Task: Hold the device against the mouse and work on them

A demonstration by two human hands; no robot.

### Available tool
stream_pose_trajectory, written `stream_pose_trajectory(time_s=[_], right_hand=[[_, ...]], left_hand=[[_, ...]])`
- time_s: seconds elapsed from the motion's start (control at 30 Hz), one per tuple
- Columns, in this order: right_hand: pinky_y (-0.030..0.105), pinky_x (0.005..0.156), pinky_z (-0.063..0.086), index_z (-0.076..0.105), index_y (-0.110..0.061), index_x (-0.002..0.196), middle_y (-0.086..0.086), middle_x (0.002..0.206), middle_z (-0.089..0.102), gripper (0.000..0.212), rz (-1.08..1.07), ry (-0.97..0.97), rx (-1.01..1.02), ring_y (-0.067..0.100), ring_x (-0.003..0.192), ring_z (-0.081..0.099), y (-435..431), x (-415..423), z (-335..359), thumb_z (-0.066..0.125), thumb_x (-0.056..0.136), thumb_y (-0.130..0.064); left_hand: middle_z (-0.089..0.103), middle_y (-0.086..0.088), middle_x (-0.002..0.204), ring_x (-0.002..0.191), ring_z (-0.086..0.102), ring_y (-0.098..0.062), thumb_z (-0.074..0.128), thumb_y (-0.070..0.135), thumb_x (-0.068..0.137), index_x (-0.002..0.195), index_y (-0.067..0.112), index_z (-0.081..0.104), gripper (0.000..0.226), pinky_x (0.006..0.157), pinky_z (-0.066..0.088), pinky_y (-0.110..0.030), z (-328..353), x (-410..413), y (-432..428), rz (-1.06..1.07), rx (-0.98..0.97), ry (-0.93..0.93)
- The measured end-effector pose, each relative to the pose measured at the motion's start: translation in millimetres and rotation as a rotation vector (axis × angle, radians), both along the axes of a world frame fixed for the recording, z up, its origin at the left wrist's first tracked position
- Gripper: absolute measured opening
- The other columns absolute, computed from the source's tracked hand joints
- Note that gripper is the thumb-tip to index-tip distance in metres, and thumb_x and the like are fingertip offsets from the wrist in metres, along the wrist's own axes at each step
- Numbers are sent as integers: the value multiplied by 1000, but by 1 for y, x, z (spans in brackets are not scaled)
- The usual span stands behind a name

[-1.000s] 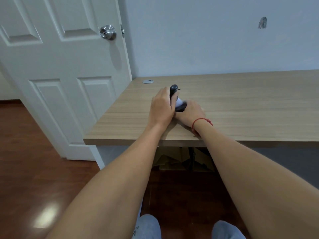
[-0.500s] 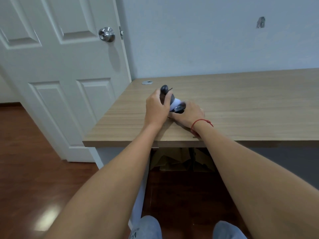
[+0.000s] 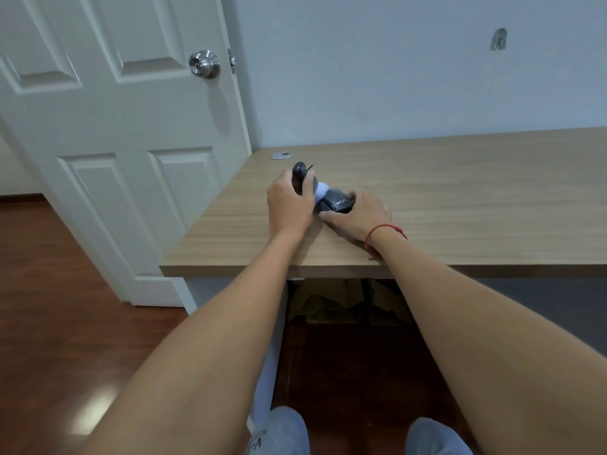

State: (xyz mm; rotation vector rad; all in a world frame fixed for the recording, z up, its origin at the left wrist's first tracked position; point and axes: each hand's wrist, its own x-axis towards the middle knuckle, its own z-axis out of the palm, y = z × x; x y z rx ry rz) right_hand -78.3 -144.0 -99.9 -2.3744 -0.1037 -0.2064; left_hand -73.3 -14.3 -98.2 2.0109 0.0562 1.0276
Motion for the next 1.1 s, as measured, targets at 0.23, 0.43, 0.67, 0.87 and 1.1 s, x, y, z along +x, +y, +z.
stream_pose_trajectory(time_s=[0.23, 0.43, 0.67, 0.87, 1.1], right_hand=[[38, 101, 40, 60, -19, 116, 3, 117, 66, 57, -7, -21, 25, 26, 113, 59, -2, -1, -2, 72, 72, -53], [38, 99, 41, 60, -19, 118, 3, 116, 66, 58, -16, -29, -24, 26, 112, 60, -2, 0, -2, 70, 74, -56], [39, 99, 46, 65, -18, 120, 2, 110, 71, 47, -17, -28, 67, 22, 106, 63, 1, 11, -6, 48, 92, -52], [40, 101, 46, 60, -13, 127, 8, 118, 68, 51, -109, -36, 45, 27, 113, 61, 3, 16, -6, 45, 95, -50], [41, 104, 44, 60, -13, 125, 7, 120, 68, 51, -109, -29, 56, 27, 114, 61, 3, 18, -7, 45, 95, -51]], left_hand=[[65, -17, 83, 79, 58, -31, 57, 25, 90, 81, 2, 57, 25, 62, 35, -31, -1, 3, 3, 99, 68, 155], [67, -14, 74, 72, 62, -27, 58, 34, 89, 76, 1, 58, 36, 68, 49, -36, 1, -1, -2, -37, -68, 24], [60, -12, 83, 77, 50, -24, 50, 29, 94, 85, 1, 57, 30, 64, 32, -30, -2, 3, 2, 148, 27, 206], [61, -4, 58, 54, 55, -13, 62, 28, 86, 66, -2, 62, 36, 52, 41, -21, -1, 0, -2, -54, -45, 108], [65, -7, 59, 52, 57, -11, 66, 28, 84, 68, -4, 65, 36, 42, 40, -10, -1, 3, 1, -98, -208, 127]])
